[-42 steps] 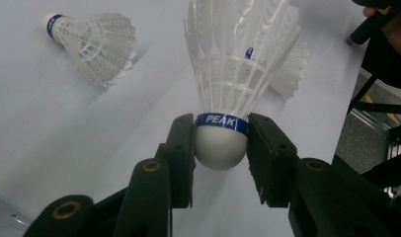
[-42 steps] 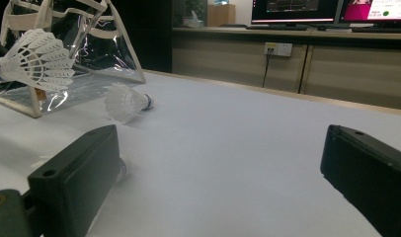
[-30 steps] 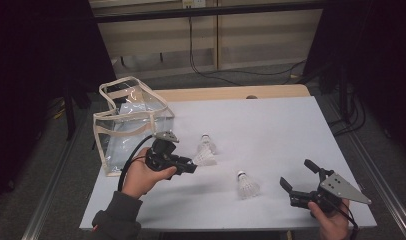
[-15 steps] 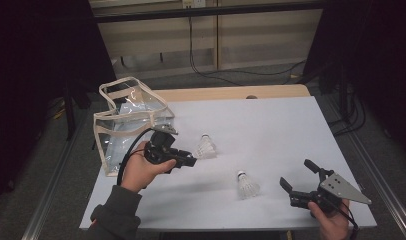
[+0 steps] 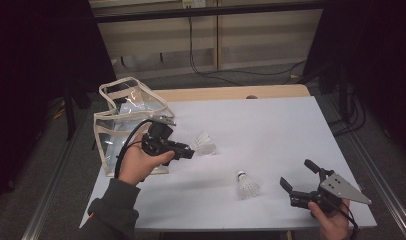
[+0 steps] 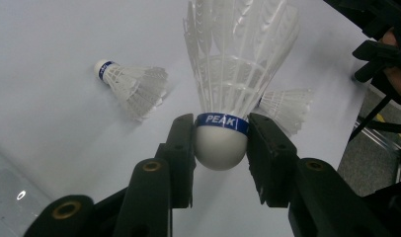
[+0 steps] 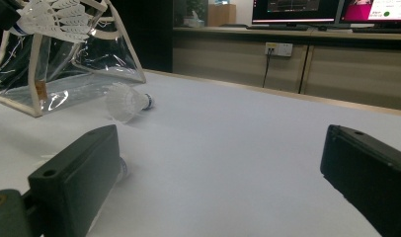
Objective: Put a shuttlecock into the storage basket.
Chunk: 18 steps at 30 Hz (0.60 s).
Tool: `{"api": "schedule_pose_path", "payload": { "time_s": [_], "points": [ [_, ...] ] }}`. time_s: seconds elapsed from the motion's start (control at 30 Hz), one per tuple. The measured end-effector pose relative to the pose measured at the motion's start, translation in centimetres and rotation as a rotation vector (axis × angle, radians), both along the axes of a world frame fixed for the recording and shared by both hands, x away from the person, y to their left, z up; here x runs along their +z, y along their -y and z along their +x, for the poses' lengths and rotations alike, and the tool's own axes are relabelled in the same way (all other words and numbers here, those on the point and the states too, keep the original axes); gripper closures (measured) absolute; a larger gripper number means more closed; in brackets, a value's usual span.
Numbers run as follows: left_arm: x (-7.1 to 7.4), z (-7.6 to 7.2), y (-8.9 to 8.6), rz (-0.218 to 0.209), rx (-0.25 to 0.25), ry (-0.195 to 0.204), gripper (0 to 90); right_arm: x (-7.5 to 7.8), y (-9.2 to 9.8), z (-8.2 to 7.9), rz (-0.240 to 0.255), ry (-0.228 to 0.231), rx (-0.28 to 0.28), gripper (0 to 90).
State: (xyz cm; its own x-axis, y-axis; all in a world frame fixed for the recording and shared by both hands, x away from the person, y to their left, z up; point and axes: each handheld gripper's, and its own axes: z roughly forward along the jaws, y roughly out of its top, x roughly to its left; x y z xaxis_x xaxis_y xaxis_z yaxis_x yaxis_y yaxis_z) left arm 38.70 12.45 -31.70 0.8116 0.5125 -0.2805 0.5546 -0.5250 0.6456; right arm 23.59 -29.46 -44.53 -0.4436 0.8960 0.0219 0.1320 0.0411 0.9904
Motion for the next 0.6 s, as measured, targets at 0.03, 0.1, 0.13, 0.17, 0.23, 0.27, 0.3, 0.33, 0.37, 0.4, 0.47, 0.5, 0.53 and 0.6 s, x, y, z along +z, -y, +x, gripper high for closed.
{"api": "schedule_pose_path", "payload": {
  "time_s": [0.03,0.1,0.13,0.17,0.23,0.27,0.3,0.33,0.37,0.4,0.47,0.5,0.53,0.6],
  "points": [
    [0.1,0.0,0.0,-0.002,0.003,0.0,64.5,0.0,0.0,0.0,0.0,0.001,0.0,1.9],
    [0.3,0.1,0.0,0.01,0.001,0.002,64.5,0.0,0.0,0.0,0.002,0.002,-0.002,1.9],
    [0.4,0.1,0.0,0.012,0.0,0.006,64.5,0.0,0.0,0.0,0.001,0.002,-0.002,1.9],
    [0.5,0.2,0.0,0.015,-0.004,0.007,64.5,0.0,0.0,0.0,0.001,0.002,-0.001,1.9],
    [0.6,0.3,0.0,0.016,0.005,0.009,64.5,0.0,-0.1,0.0,-0.001,0.003,0.0,1.9],
    [0.7,0.4,0.0,0.016,0.004,0.008,64.5,0.0,-0.1,-0.1,-0.006,0.0,0.001,1.9],
    [0.8,0.5,-0.1,0.018,0.004,0.01,64.5,0.0,-0.1,0.0,-0.006,0.001,0.0,1.9],
    [0.9,0.6,-0.2,0.017,0.007,0.011,64.5,0.0,-0.1,0.0,-0.007,0.002,0.0,1.9],
    [1.1,0.7,-0.2,0.012,0.012,0.008,64.5,0.0,-0.1,0.0,-0.007,0.002,0.0,1.9],
    [1.2,0.8,-0.3,0.018,0.009,0.01,64.5,0.0,-0.1,0.0,-0.006,0.002,0.001,1.9],
    [1.5,0.9,-0.3,0.015,0.018,0.011,64.5,0.0,-0.1,0.0,-0.007,0.002,0.001,1.9],
    [1.6,1.0,-0.3,0.02,0.015,0.012,64.5,0.0,-0.1,0.0,-0.007,0.001,0.0,1.9],
    [1.7,1.0,-0.3,0.02,0.019,0.011,64.5,0.0,-0.1,0.0,-0.007,0.001,0.0,1.9],
    [1.9,1.1,-0.3,0.022,0.022,0.008,64.5,0.0,-0.1,0.0,-0.007,0.001,-0.002,2.0]
  ]
}}
